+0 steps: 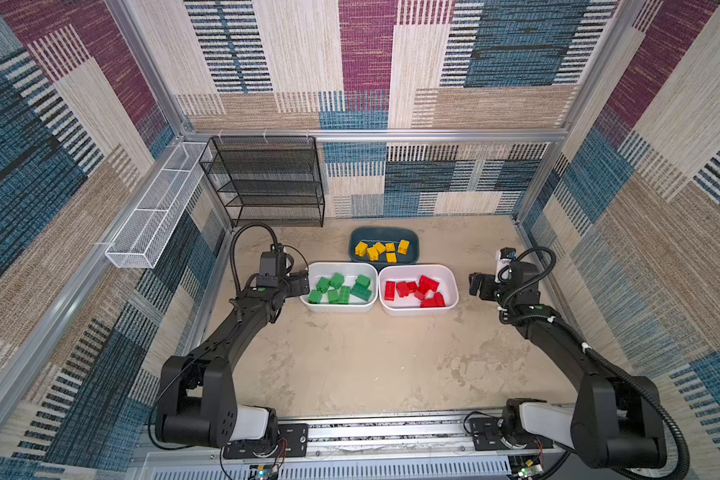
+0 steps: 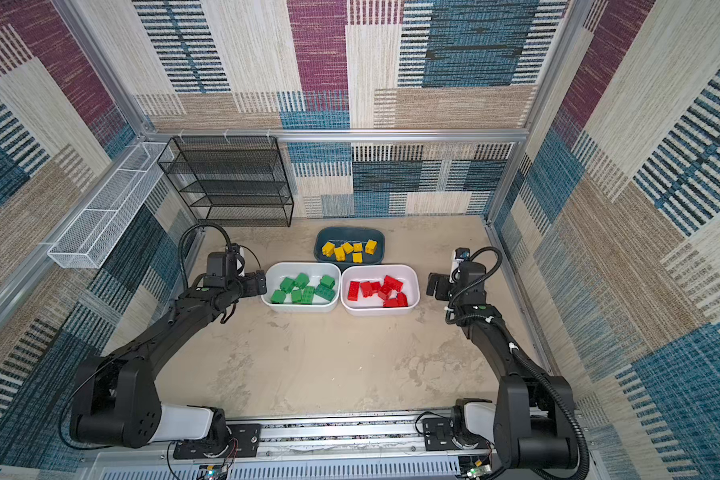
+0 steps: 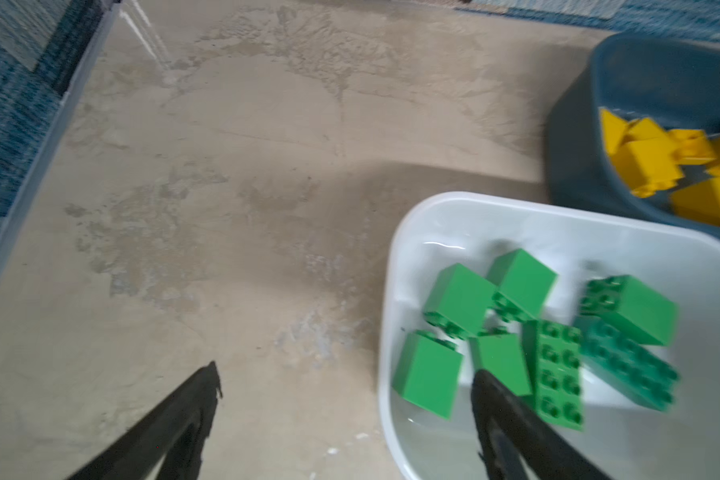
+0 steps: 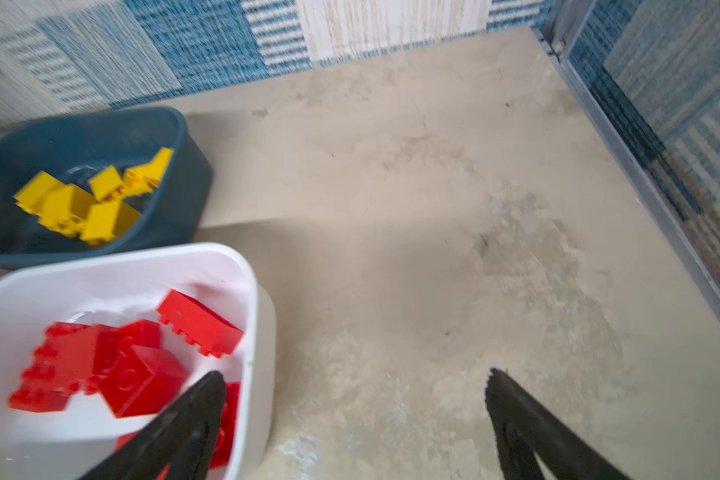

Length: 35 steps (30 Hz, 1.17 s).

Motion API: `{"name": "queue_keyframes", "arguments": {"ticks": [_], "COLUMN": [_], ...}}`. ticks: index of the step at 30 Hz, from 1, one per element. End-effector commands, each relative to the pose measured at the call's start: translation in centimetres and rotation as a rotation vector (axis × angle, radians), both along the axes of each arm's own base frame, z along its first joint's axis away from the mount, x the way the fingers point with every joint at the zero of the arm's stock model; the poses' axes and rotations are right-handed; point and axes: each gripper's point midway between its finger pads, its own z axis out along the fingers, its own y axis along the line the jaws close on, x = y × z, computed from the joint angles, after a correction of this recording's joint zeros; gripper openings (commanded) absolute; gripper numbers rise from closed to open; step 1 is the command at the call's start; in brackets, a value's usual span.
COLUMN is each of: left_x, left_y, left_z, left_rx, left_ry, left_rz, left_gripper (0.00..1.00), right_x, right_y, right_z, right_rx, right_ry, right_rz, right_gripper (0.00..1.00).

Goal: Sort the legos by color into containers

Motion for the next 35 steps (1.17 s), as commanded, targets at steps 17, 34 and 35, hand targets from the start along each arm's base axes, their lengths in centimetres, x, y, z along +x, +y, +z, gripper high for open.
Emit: {"name": "queue_keyframes", "arguments": {"ticks": [17, 34, 35], "left_x": [1.4, 0.7, 0.7], "left_y": [1.5, 1.5, 1.5], "left_z": [-3.6, -3.1, -3.1], "left_rx": [-0.096, -0.062, -0.061], "left_ry": [-0.277, -0.354, -0.356], "left_rz": [-0.203, -0.194, -0.195], "left_gripper": [0.95, 0.97, 0.97], "right_x": [0.6, 0.5, 0.5], "right_y": [2.1, 1.8, 1.9], "right_z": [1.3, 1.2, 1.1], "right_rx": [-0.083, -0.092, -0.092], "right_ry": [-0.523, -0.526, -0.525], "right_rz": [0.173, 0.139, 0.140], "right_gripper": [0.99, 0.99, 0.99]}}
